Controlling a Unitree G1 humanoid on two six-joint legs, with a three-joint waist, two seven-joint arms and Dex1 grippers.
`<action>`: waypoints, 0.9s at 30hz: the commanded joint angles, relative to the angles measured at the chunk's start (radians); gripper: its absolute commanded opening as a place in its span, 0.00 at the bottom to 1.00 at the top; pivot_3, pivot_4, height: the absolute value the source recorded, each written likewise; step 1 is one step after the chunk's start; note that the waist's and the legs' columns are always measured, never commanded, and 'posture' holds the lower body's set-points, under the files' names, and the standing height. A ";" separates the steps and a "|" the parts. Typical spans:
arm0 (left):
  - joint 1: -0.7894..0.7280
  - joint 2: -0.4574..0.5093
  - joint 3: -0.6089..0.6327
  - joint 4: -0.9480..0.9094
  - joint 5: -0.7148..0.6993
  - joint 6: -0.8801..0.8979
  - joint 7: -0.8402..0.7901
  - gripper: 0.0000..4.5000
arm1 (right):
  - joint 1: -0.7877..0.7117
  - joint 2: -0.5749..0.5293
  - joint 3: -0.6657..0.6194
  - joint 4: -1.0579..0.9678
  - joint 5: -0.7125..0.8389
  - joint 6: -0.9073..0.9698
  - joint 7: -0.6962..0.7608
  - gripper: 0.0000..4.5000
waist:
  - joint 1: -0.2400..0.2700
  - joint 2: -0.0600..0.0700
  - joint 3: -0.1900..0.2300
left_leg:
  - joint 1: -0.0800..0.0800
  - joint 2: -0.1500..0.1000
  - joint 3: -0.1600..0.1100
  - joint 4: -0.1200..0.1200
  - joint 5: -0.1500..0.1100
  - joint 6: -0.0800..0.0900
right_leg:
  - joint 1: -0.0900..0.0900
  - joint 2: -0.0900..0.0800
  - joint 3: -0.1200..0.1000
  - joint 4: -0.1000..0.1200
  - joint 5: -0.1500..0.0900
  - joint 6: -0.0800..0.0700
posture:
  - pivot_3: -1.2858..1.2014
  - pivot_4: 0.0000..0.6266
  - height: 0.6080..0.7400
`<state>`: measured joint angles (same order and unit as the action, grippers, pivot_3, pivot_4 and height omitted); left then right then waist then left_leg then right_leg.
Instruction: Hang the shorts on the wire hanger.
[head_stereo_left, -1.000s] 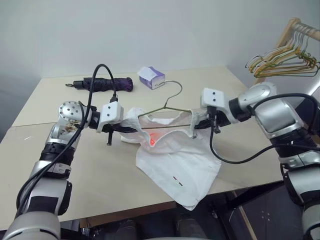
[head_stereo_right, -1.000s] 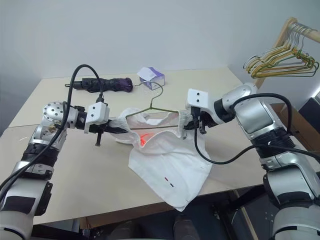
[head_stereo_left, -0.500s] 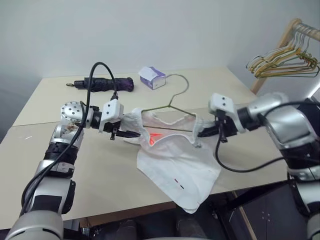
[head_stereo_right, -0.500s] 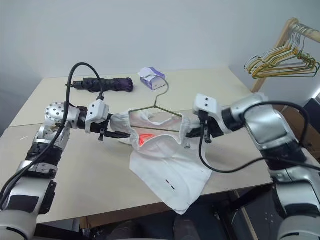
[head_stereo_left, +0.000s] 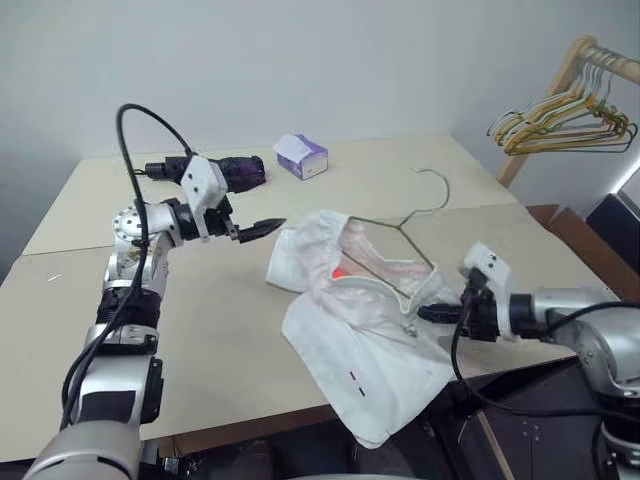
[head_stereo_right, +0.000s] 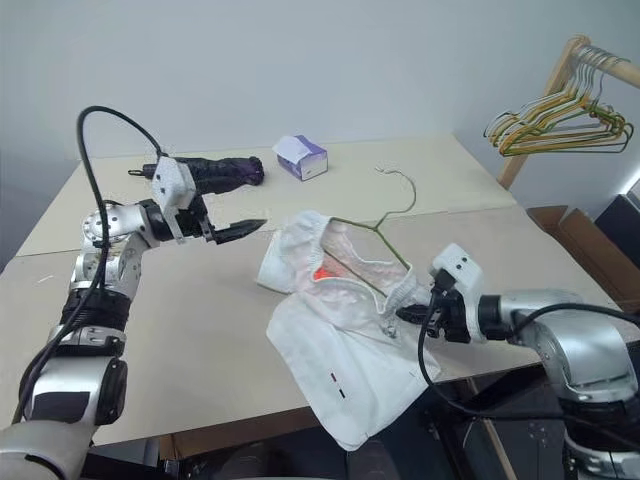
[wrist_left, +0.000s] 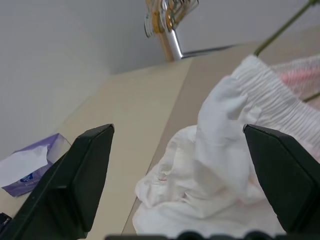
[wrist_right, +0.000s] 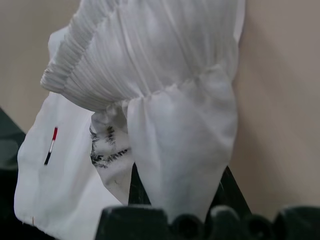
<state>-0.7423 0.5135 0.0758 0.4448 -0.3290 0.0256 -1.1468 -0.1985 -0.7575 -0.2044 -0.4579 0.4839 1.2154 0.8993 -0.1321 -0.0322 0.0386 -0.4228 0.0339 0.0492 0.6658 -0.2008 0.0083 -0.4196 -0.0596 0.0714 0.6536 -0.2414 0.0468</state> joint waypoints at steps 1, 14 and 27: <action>0.044 -0.031 0.034 -0.224 -0.141 0.176 0.053 0.99 | 0.000 0.060 -0.150 -0.046 0.026 0.132 -0.134 0.00 | -0.007 0.000 0.000 | 0.000 0.000 0.000 0.000 0.000 0.000 | 0.000 0.000 0.000 0.000 0.000 0.000 | 0.44 0.00 1.00; 0.139 -0.107 0.021 -0.644 -0.381 0.445 0.191 0.99 | -0.282 0.279 -0.499 0.050 -0.210 0.399 -0.648 0.00 | -0.055 0.004 -0.002 | 0.001 -0.002 -0.003 0.001 0.000 0.000 | 0.001 0.000 0.002 0.001 -0.001 0.001 | 0.43 0.02 1.00; 0.138 -0.119 0.019 -0.637 -0.406 0.447 0.206 0.99 | -0.704 -0.026 -0.681 0.664 -0.364 0.358 -0.844 0.00 | -0.102 0.011 0.001 | 0.015 -0.002 -0.003 -0.003 -0.001 0.001 | 0.018 0.000 0.001 -0.008 -0.005 0.008 | 0.43 0.03 1.00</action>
<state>-0.5901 0.3965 0.0848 -0.1688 -0.7137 0.4663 -0.9505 -0.8658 -0.7536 -0.8696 0.1687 0.1322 1.6027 0.0735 -0.2342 -0.0216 0.0399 -0.4064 0.0320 0.0464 0.6623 -0.2014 0.0093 -0.4000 -0.0593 0.0729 0.6451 -0.2464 0.0551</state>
